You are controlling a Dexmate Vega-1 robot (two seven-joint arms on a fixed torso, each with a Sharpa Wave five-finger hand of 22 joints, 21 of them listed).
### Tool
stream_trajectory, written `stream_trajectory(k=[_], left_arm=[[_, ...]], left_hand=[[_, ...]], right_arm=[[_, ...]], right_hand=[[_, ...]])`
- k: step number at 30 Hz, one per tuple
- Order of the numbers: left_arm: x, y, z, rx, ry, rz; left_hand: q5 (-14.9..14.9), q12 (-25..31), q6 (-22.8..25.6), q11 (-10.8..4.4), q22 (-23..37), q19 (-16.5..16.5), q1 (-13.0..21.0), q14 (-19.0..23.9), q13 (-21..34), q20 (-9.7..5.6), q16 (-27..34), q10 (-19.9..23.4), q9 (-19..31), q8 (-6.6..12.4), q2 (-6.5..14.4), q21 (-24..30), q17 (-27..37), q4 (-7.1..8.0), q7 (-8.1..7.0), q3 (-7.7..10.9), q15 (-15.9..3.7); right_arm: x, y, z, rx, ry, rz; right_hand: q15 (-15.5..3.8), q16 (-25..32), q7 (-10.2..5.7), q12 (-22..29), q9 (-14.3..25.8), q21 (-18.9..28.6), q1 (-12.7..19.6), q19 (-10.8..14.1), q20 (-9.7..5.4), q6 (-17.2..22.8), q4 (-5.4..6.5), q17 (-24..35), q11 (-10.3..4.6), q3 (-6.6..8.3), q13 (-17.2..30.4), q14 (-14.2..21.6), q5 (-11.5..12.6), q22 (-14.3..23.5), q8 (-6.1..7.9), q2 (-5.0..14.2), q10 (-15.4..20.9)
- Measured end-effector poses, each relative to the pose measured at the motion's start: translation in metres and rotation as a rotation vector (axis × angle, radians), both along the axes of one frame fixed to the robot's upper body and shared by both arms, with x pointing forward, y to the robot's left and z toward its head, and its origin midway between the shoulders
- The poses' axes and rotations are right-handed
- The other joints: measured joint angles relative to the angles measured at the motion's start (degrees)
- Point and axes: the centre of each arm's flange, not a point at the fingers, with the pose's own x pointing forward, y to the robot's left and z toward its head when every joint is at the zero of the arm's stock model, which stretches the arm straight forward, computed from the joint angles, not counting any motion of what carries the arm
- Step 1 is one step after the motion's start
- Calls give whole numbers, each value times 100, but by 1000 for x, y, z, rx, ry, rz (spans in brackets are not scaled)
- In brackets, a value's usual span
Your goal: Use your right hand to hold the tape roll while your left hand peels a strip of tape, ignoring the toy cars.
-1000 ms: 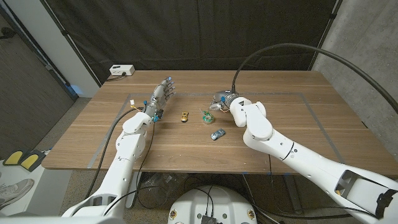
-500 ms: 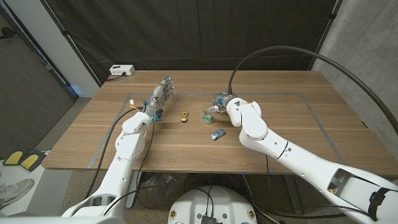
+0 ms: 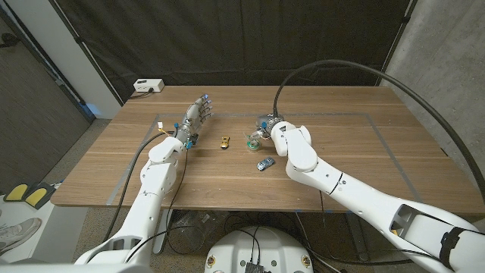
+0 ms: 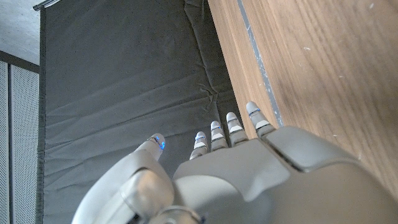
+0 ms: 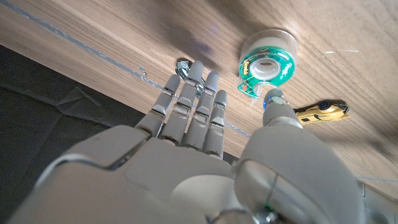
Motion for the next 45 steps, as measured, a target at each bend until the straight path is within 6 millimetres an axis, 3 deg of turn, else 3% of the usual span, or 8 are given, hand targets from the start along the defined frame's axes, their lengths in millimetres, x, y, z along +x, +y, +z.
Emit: stream_trajectory(k=[12, 21, 27, 36, 40, 45], left_arm=[[4, 1, 2, 0, -1, -3], [7, 0, 3, 1, 0, -7], [9, 0, 3, 0, 1, -9], [11, 1, 4, -2, 1, -8], [11, 2, 4, -3, 1, -7], [12, 2, 4, -4, 2, -7]], left_hand=[[0, -16, -1, 0, 0, 0, -51, 22, 0, 0, 1, 0, 0, 0, 51, -44, 0, 0, 0, 0, 21], [0, -16, -1, 0, 0, 0, -51, 21, 0, 0, 1, 0, 0, 0, 50, -44, 29, 0, 0, 0, 21], [0, -16, 0, -1, 0, 0, -66, 21, 0, 0, -22, 0, 0, 0, 33, -44, 28, 0, 0, 0, 20], [0, -16, 10, -1, 0, 0, -29, 20, -1, 0, -21, -1, 0, 0, -15, -44, 28, 0, -11, 0, 20], [0, -16, 10, -1, 0, 0, -89, 20, 0, 0, -21, -1, 0, 0, 45, -44, 28, 0, -10, 0, 20], [0, -16, 10, -1, 0, 0, -89, 20, -1, 0, -21, -1, 0, 0, 45, -44, 27, 0, -10, 0, 20]], right_arm=[[8, 3, -9, -41, 4, -43], [13, 2, -14, -56, 27, -58], [15, 1, -14, -67, 30, -69], [18, 0, -13, -75, 35, -76], [19, -1, -14, -80, 40, -79], [21, -2, -15, -85, 49, -84]], right_hand=[[0, -2, -52, -24, 0, 61, 228, 54, -54, 37, -32, 17, -39, 33, 10, 0, 56, 0, 0, 29, -40], [-11, 199, -130, -24, -1, 249, 931, 343, -179, 116, -140, 214, -111, 144, 25, 136, 98, 49, 0, 207, -30], [-40, 284, -254, -22, -1, 371, 1195, 453, -288, 244, -108, 296, -164, 190, 65, 284, 98, 80, 0, 313, 22], [-207, 584, -394, 184, -18, 802, 1775, 646, -358, 963, -70, 540, -265, 308, 106, 863, -69, 231, 135, 689, 681], [-226, 584, -428, 232, -18, 930, 1915, 647, -357, 1143, -60, 587, -299, 362, 114, 925, -137, 282, 171, 764, 807], [-263, 615, -488, 276, -14, 1080, 2026, 646, -357, 1322, -28, 630, -236, 429, 151, 1055, -206, 337, 199, 853, 891]])
